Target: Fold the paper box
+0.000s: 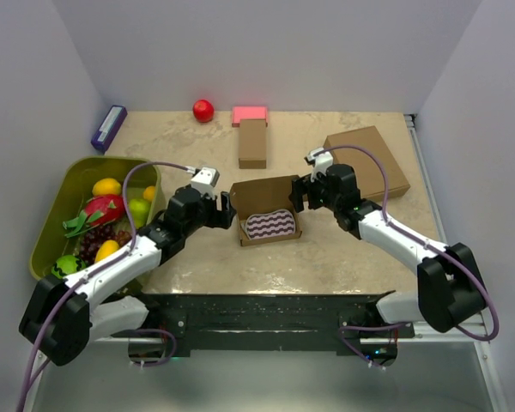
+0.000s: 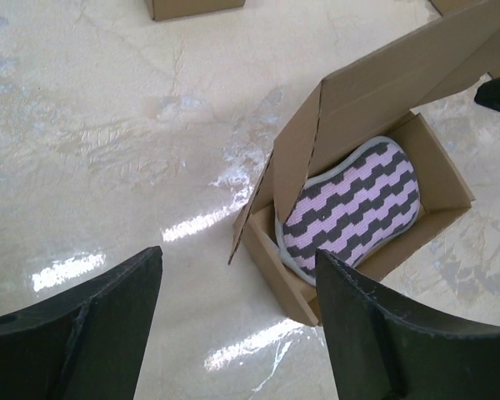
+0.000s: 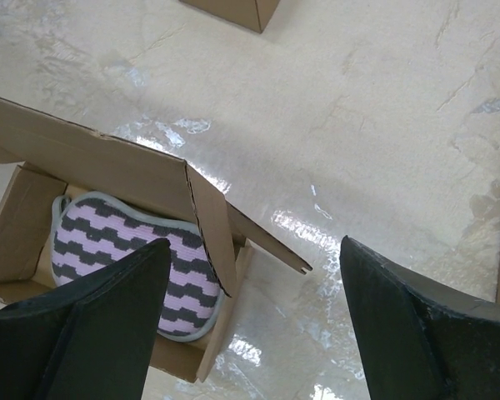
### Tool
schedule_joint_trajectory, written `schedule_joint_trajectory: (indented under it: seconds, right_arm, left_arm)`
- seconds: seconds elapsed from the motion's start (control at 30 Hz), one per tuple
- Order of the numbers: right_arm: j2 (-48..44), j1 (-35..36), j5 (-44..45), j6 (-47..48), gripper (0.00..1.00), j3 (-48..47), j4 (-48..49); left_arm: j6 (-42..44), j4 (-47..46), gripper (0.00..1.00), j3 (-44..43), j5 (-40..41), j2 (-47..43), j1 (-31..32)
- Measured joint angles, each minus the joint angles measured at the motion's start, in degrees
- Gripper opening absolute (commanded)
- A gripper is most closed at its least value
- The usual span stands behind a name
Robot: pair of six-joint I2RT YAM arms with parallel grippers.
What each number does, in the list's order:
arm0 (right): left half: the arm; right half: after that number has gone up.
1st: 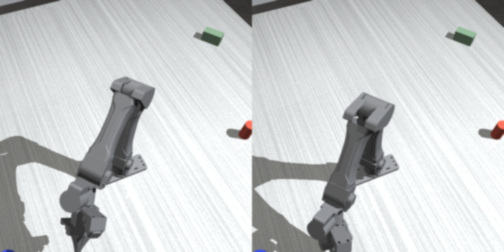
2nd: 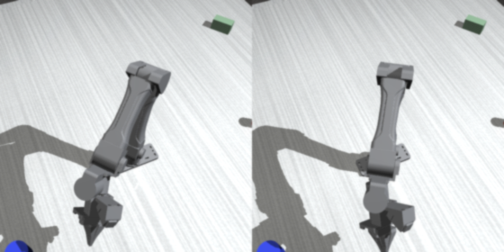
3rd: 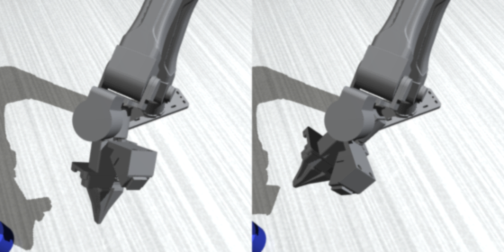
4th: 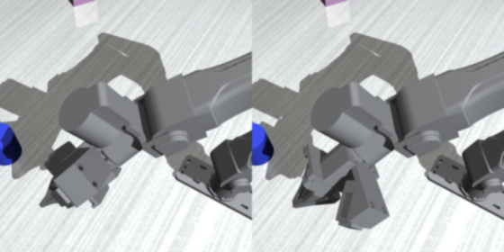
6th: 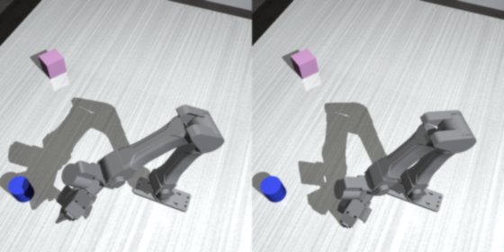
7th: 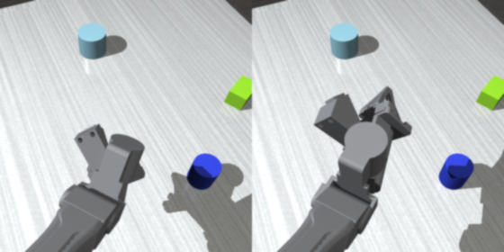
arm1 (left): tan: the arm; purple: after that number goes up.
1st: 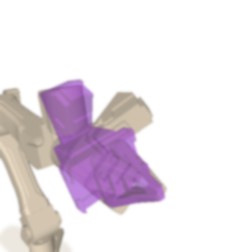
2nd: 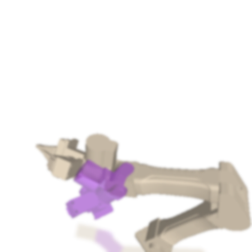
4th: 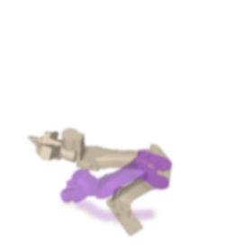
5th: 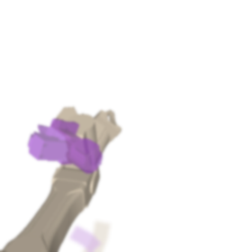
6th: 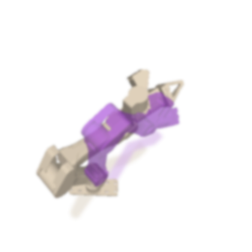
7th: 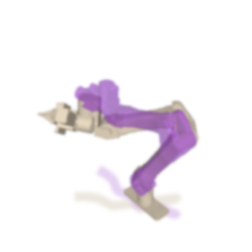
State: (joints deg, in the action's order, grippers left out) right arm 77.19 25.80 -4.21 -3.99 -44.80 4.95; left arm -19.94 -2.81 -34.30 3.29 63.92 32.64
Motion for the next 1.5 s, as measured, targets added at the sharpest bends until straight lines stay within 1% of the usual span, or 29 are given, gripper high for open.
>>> schedule_joint_trajectory:
  seconds: [0.1, 0.13, 0.27, 0.3, 0.33, 0.43, 0.47, 0.6, 0.7, 0.73, 0.87, 0.9, 0.97, 1.07, 1.2, 1.27, 1.33, 1.37, 1.5]
  right_arm:
    - [0.4, 0.0, -0.1, 0.2, 0.79, 0.0, 0.3]
    - [0.5, 0.0, -0.1, 0.2, 0.77, 0.0, 0.2]
    - [0.5, 0.0, -0.3, 0.2, 0.73, 0.0, 0.3]
    - [0.5, 0.0, -0.3, 0.3, 0.72, 0.0, 0.3]
    - [0.5, 0.0, -0.5, 0.3, 0.71, 0.0, 0.3]
    - [0.5, 0.0, -0.9, 0.3, 0.68, 0.0, 0.3]
    - [0.5, 0.0, -1.2, 0.3, 0.66, 0.0, 0.3]
    - [0.9, 0.0, -1.5, 0.3, 0.56, 0.0, 0.3]
    - [0.9, 0.0, -1.5, 0.3, 0.51, 0.0, 0.3]
    - [0.9, 0.0, -1.5, 0.3, 0.5, 0.0, 0.3]
    - [0.9, 0.0, -1.4, 0.1, 0.44, 0.0, 0.2]
    - [0.9, 0.0, -1.3, 0.2, 0.4, 0.0, 0.2]
    - [0.9, 0.0, -1.4, 0.1, 0.38, 0.0, 0.2]
    - [0.7, 0.0, -1.4, -0.1, 0.35, 0.0, 0.3]
    - [0.2, 0.1, -1.6, -0.1, 0.27, 0.0, 0.3]
    - [-0.1, 0.2, -1.8, -0.3, 0.26, 0.1, 0.3]
    - [-0.5, 0.3, -1.8, -0.5, 0.22, 0.2, 0.4]
    - [-0.7, 0.4, -1.8, -0.6, 0.18, 0.3, 0.5]
    - [-1.6, 1.3, -1.1, -1.7, 0.12, 1.4, 1.4]
  left_arm:
    - [0.0, -1.0, 0.73, -1.1, -0.2, 1.5, 0.0]
    - [0.0, -1.3, 0.72, -1.2, -0.3, 1.8, 0.0]
    - [-0.1, -2.7, 0.65, -1.3, -1.1, 2.8, 0.0]
    - [-0.1, -2.9, 0.63, -1.3, -1.3, 3.0, 0.0]
    - [-0.2, -3.1, 0.57, -1.3, -1.4, 3.3, 0.0]
    - [-0.5, -3.7, 0.5, -1.3, -2.0, 4.2, 0.0]
    - [-0.5, -3.8, 0.48, -1.3, -2.1, 4.6, 0.0]
    - [-0.4, -4.0, 0.4, -1.3, -2.4, 5.4, 0.1]
    - [-0.5, -4.2, 0.36, -1.3, -2.4, 5.6, 0.2]
    - [-0.5, -4.3, 0.33, -1.3, -2.4, 5.7, 0.3]
    - [-0.6, -5.4, 0.28, -1.3, -2.2, 6.5, 1.0]
    - [-0.6, -5.3, 0.28, -1.4, -1.9, 6.9, 1.3]
    - [-0.5, -5.2, 0.26, -1.8, -1.2, 7.7, 2.0]
    - [-0.5, -5.1, 0.22, -2.6, 0.4, 8.6, 3.3]
    - [-0.5, -5.0, 0.17, -4.1, 2.4, 10.0, 5.4]
    - [-0.4, -4.7, 0.16, -4.9, 3.4, 10.9, 6.3]
    - [-0.4, -4.4, 0.14, -5.9, 4.7, 11.9, 7.3]
    - [-0.4, -4.2, 0.13, -6.3, 5.4, 12.4, 7.7]
    - [-0.5, -3.1, 0.11, -7.8, 8.4, 14.2, 8.8]
